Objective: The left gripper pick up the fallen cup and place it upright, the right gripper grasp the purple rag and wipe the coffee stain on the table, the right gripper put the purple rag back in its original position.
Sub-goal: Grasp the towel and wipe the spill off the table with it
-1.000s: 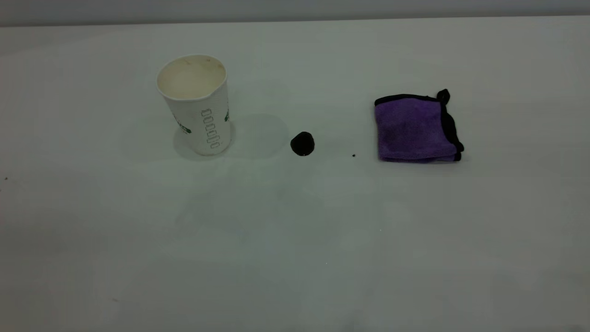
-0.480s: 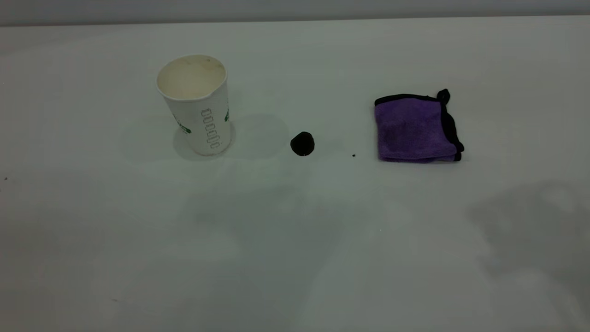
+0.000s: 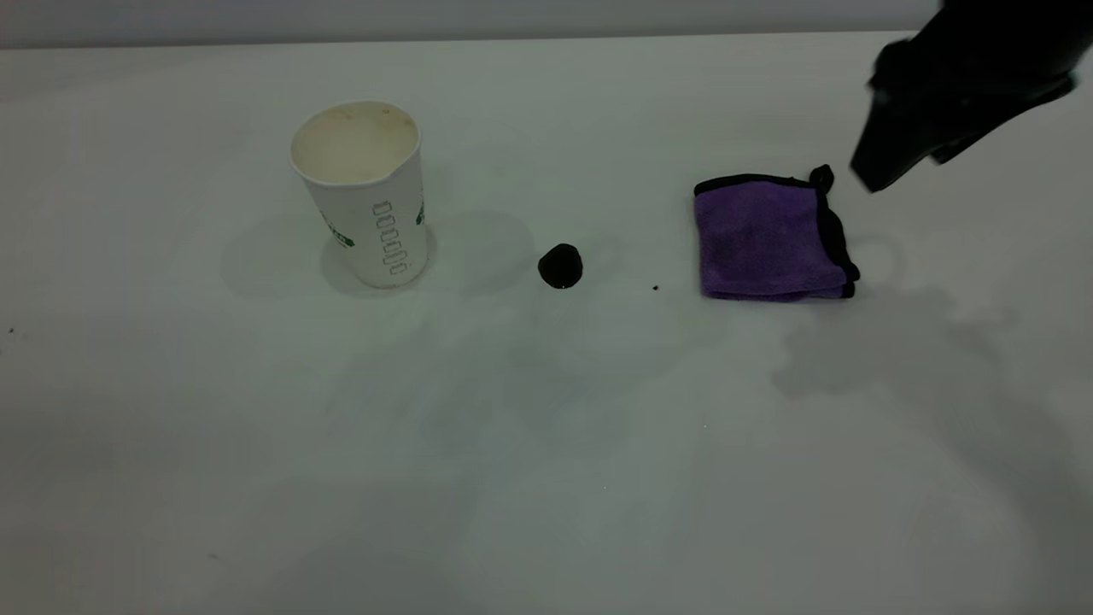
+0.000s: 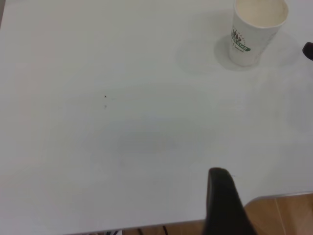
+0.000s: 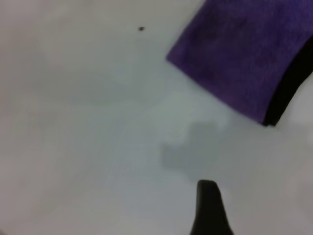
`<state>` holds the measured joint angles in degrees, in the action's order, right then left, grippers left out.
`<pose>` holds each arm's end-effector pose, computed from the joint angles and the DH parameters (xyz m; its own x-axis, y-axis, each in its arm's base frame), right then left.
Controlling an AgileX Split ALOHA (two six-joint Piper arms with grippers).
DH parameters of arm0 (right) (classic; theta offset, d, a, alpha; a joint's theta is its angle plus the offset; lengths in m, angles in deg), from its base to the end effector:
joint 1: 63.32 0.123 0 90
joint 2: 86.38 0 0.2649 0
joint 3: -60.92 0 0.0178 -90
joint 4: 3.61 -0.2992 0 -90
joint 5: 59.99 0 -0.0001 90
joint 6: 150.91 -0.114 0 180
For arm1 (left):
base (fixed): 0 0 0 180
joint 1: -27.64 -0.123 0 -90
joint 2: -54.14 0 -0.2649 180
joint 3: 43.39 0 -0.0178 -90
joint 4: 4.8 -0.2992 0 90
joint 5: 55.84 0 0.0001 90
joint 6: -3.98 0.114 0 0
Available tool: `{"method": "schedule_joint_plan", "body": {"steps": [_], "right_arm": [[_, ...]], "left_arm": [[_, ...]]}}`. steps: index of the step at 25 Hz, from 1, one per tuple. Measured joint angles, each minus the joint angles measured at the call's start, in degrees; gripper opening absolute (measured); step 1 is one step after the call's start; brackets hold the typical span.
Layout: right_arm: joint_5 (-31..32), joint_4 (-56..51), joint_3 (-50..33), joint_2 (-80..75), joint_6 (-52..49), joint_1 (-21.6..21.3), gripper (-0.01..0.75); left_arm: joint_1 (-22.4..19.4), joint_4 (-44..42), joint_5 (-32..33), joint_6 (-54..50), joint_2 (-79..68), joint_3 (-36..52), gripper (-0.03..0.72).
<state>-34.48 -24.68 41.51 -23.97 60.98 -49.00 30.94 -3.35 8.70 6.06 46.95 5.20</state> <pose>0.3603 0.1102 0.0446 -0.8291 -0.4361 -0.3498 -0.4877 0.8701 0.0711 0.0726 -0.0068 0.2815 -0.5018 0.0544 -0.8633 0.0900 0.9959 0.0104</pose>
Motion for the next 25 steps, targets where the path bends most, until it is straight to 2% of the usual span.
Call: {"method": "schedule_joint_plan", "body": {"steps": [7, 14, 20, 25], "right_arm": [[2.14, 1.60, 13.41, -13.31, -2.97, 0.79, 0.555], [4.46, 6.96, 23.32, -23.28, -8.67, 1.90, 0.555], [5.85, 9.86, 28.41, -29.01, -13.11, 2.34, 0.555], [5.02, 10.00, 29.19, -30.38, -13.50, 2.77, 0.555]], "left_arm": [[0.00, 0.00, 0.00, 0.00, 0.00, 0.00, 0.474], [0.00, 0.00, 0.00, 0.00, 0.00, 0.00, 0.474], [0.00, 0.00, 0.00, 0.00, 0.00, 0.00, 0.474], [0.00, 0.00, 0.00, 0.00, 0.00, 0.00, 0.474]]}}
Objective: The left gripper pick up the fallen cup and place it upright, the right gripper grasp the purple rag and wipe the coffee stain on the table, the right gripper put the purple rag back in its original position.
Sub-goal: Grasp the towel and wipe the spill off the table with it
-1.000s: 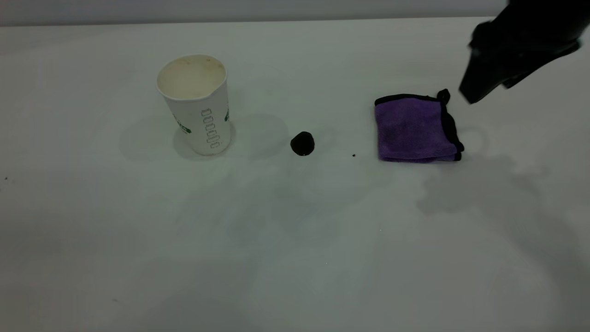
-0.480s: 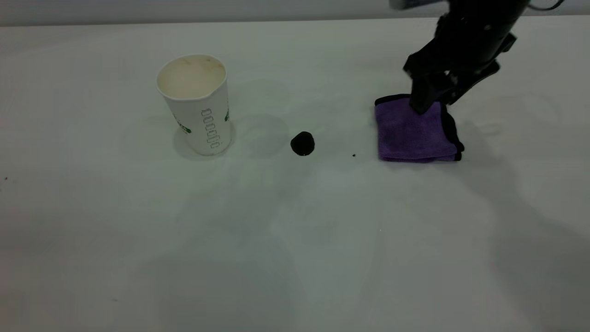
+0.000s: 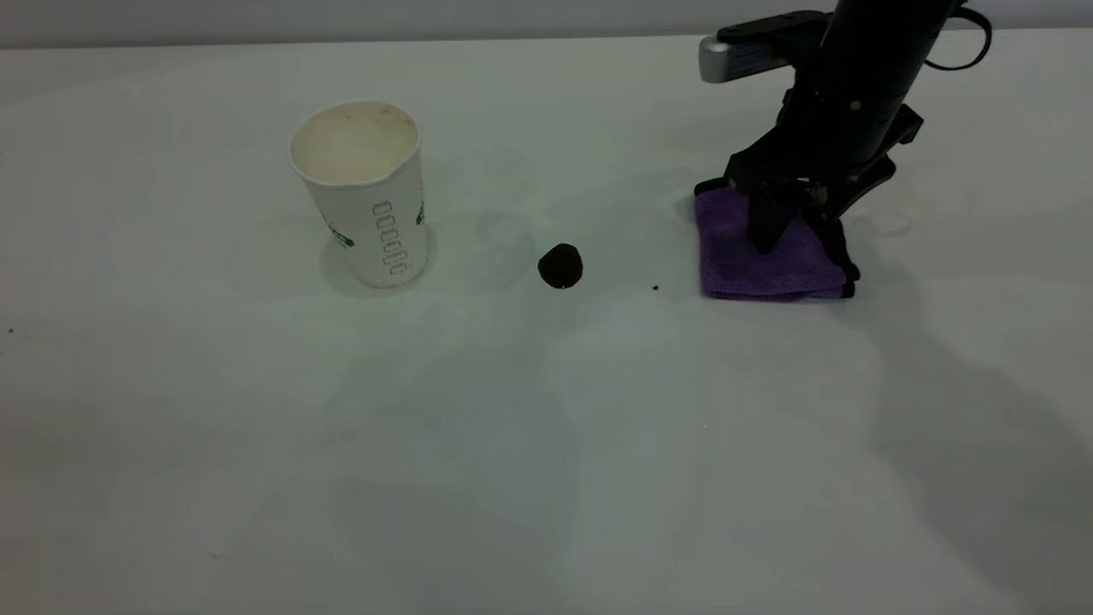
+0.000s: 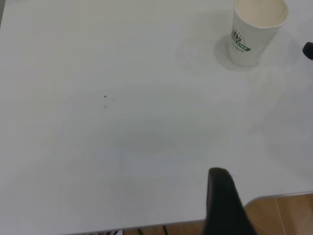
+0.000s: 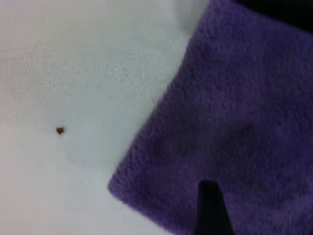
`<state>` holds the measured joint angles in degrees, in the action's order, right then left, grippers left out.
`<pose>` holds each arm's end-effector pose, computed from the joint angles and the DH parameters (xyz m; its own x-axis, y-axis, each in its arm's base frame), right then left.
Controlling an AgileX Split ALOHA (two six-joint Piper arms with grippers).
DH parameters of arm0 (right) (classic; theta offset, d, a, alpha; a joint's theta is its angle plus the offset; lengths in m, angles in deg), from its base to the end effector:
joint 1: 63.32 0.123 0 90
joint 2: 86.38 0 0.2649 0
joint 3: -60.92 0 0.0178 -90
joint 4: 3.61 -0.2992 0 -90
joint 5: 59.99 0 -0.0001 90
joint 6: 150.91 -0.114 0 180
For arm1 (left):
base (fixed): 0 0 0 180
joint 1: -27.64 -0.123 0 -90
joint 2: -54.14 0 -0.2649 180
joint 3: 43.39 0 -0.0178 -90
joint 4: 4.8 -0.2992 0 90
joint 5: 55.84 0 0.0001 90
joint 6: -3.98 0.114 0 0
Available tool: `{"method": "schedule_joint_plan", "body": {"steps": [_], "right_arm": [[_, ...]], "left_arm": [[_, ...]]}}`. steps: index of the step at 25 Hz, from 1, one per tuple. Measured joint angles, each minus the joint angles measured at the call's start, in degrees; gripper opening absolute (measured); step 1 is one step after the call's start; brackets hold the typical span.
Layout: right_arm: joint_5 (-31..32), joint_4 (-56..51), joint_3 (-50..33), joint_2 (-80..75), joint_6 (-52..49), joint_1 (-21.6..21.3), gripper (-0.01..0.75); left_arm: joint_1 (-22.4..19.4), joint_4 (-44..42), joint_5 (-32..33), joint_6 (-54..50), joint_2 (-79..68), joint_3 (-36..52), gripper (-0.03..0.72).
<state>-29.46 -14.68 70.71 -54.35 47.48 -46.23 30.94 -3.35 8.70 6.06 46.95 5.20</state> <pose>0.4368 0.1459 -0.0587 -0.8769 -0.4293 -0.2160 -0.4513 0.8901 0.0631 0.0726 -0.0068 0.2815 -0.5018 0.0544 -0.8633 0.0900 0.9959 0.0104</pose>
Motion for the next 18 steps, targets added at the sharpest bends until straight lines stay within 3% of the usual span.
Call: {"method": "schedule_joint_plan", "body": {"steps": [6, 9, 13, 18], "right_arm": [[-3.32, 1.13, 0.34, -2.60, -0.02, 0.16, 0.508], [-4.27, 1.43, 0.34, -3.10, 0.22, 0.57, 0.379], [-5.62, 1.57, 0.56, -3.16, 2.40, 2.35, 0.085], [-6.92, 1.24, 3.88, -4.39, 3.31, 6.41, 0.052]], "left_arm": [[0.00, 0.00, 0.00, 0.00, 0.00, 0.00, 0.474], [0.00, 0.00, 0.00, 0.00, 0.04, 0.00, 0.474], [0.00, 0.00, 0.00, 0.00, 0.04, 0.00, 0.474], [0.00, 0.00, 0.00, 0.00, 0.04, 0.00, 0.474]]}}
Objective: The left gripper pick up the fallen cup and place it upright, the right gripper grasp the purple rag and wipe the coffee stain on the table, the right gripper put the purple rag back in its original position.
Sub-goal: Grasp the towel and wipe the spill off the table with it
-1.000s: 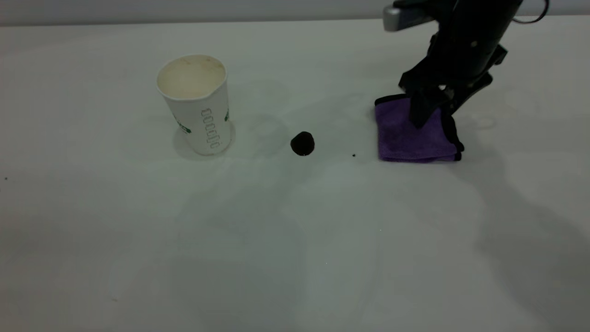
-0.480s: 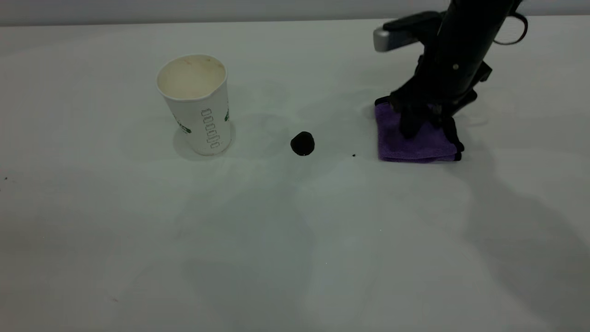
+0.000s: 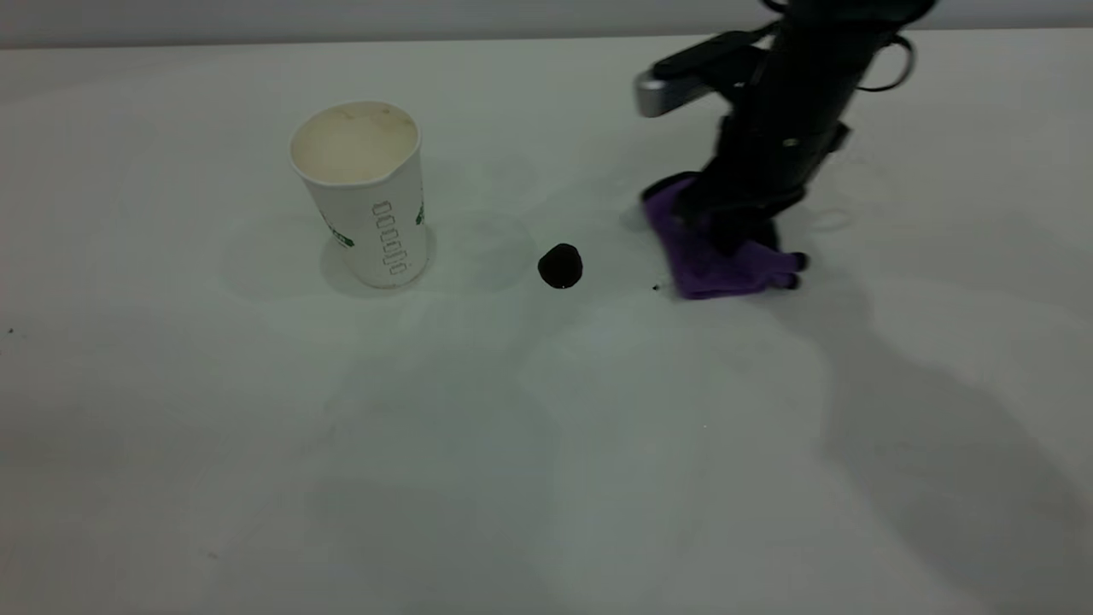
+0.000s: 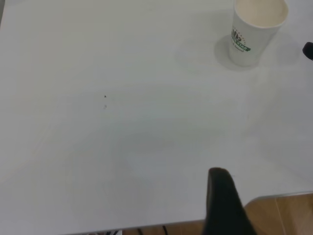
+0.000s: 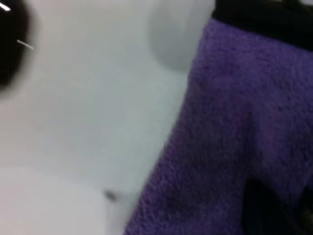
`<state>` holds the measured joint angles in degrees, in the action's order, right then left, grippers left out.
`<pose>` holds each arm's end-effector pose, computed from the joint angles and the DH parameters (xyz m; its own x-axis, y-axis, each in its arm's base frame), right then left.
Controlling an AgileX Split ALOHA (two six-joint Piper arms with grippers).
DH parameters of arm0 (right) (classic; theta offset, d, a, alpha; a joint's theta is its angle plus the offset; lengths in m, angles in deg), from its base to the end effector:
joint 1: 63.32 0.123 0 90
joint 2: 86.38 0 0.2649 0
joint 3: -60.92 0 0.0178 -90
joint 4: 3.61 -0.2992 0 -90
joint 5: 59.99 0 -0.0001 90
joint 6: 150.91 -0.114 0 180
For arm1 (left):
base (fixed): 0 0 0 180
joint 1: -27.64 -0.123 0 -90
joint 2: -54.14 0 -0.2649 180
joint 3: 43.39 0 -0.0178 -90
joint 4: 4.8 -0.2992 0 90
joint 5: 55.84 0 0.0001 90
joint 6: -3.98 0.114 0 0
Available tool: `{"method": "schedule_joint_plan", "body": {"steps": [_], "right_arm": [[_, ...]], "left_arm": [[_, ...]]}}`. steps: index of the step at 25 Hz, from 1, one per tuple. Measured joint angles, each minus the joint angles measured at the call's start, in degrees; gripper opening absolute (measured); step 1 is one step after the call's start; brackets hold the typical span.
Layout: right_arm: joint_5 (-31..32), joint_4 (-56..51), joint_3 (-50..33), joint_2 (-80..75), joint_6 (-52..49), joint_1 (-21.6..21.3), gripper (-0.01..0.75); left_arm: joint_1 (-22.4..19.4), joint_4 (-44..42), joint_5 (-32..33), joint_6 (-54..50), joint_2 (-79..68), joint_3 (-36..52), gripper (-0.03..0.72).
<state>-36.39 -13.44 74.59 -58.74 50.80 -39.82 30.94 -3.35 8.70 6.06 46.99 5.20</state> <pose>0.4377 0.1988 -0.0753 -0.7591 -0.5690 -0.3161 -0.5986 0.8011 -0.0045 0.0725 -0.0068 0.2816 -0.5012 0.0544 -0.8636 0.0900 0.9959 0.0104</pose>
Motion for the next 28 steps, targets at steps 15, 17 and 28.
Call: {"method": "schedule_joint_plan", "body": {"steps": [15, 17, 28], "right_arm": [[10.91, -3.68, 17.91, -7.88, 2.01, 6.84, 0.052], [13.00, -4.77, 18.02, -7.88, 3.27, 8.03, 0.052], [25.64, -10.74, 18.09, -8.20, 5.68, 14.96, 0.054]], "left_arm": [[0.00, 0.00, 0.00, 0.00, 0.00, 0.00, 0.474], [0.00, 0.00, 0.00, 0.00, 0.00, 0.00, 0.474], [0.00, 0.00, 0.00, 0.00, 0.00, 0.00, 0.474]]}}
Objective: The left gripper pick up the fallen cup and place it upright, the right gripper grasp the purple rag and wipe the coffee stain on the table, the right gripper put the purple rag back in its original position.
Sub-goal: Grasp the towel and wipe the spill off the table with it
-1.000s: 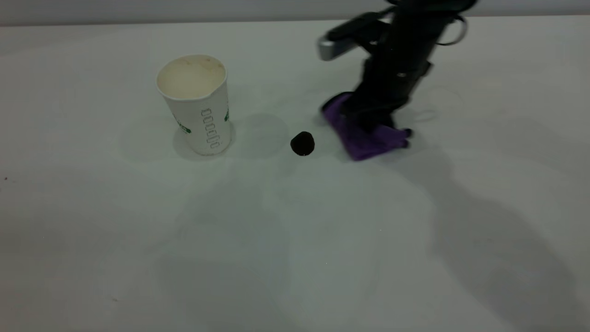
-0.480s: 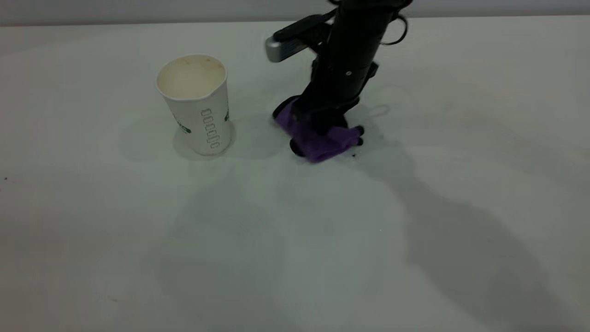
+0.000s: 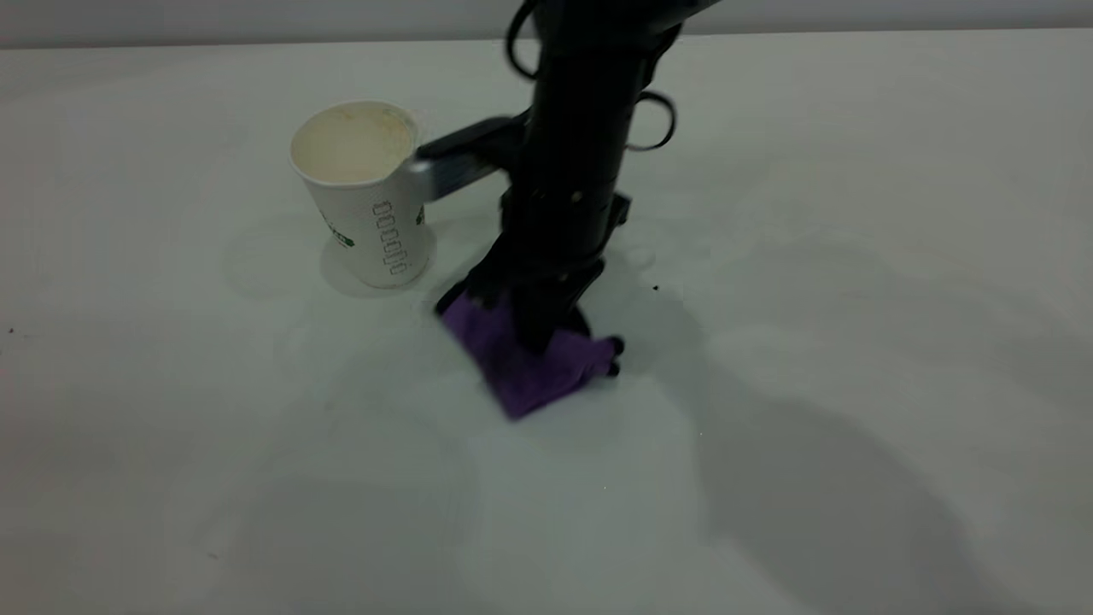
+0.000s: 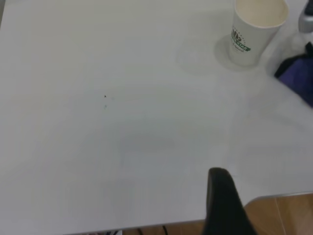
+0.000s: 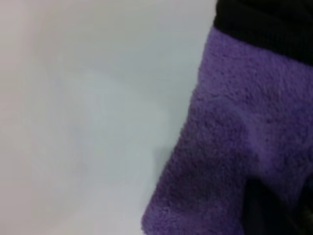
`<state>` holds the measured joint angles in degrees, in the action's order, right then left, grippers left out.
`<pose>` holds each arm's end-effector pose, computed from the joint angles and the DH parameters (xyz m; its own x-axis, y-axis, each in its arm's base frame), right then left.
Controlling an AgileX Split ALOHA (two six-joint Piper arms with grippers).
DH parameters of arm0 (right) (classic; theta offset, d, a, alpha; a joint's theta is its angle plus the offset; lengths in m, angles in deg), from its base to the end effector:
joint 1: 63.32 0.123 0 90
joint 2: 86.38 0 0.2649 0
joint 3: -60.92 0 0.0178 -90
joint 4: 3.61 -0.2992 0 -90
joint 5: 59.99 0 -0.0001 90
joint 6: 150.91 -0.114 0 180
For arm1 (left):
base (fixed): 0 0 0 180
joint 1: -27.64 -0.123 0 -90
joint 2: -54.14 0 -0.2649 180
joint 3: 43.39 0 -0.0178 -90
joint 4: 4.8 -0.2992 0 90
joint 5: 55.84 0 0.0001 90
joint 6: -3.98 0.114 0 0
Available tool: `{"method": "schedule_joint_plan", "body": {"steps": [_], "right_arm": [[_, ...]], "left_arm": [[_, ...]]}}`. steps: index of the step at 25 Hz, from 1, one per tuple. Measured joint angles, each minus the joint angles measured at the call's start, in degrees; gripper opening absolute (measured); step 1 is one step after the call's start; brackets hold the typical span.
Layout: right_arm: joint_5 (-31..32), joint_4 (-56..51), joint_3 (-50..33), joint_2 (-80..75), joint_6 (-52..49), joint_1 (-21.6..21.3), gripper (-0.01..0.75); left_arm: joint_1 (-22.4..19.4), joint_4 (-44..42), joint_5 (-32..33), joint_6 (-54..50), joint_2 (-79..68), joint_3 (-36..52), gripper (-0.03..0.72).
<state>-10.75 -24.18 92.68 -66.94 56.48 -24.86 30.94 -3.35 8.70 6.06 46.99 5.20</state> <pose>0.3737 0.3356 -0.0721 -0.6148 -0.7783 -0.1275 -0.7802 0.5766 0.2423 0.0725 -0.0068 0.2816 -0.5012 0.0544 -0.8636 0.0900 0.9959 0.0104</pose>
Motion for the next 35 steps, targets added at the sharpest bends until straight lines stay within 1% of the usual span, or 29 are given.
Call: {"method": "schedule_joint_plan", "body": {"steps": [3, 6, 10, 12, 14, 17, 23, 27, 31, 35], "right_arm": [[1.19, -0.32, 0.00, -0.11, 0.91, 1.82, 0.054], [0.73, 0.45, 0.00, -0.11, 1.32, 2.67, 0.055], [-0.70, 4.28, 0.00, -0.11, -0.52, 1.80, 0.056], [-0.76, 6.48, 0.00, -0.11, -2.36, 0.25, 0.056], [-0.76, 8.69, 0.05, -0.11, -4.48, -1.91, 0.058], [-0.65, 11.25, 0.06, 0.23, -7.76, -6.59, 0.061], [0.72, 12.28, 0.11, 0.35, -10.37, -17.91, 0.064], [2.73, 12.32, 0.11, 0.35, -12.31, -24.20, 0.064], [3.64, 12.20, 0.11, 0.35, -15.91, -28.84, 0.071], [4.80, 12.13, 0.11, 0.35, -16.52, -30.17, 0.086]], "left_arm": [[0.00, 0.00, 0.00, 0.00, 0.00, 0.00, 0.474], [0.00, 0.00, 0.00, 0.00, 0.00, 0.00, 0.474], [0.00, 0.00, 0.00, 0.00, 0.00, 0.00, 0.474], [0.00, 0.00, 0.00, 0.00, 0.00, 0.00, 0.474], [0.00, 0.00, 0.00, 0.00, 0.00, 0.00, 0.474], [0.00, 0.00, 0.00, 0.00, 0.00, 0.00, 0.474], [0.00, 0.00, 0.00, 0.00, 0.00, 0.00, 0.474], [0.00, 0.00, 0.00, 0.00, 0.00, 0.00, 0.474], [0.00, 0.00, 0.00, 0.00, 0.00, 0.00, 0.474], [0.00, 0.00, 0.00, 0.00, 0.00, 0.00, 0.474]]}}
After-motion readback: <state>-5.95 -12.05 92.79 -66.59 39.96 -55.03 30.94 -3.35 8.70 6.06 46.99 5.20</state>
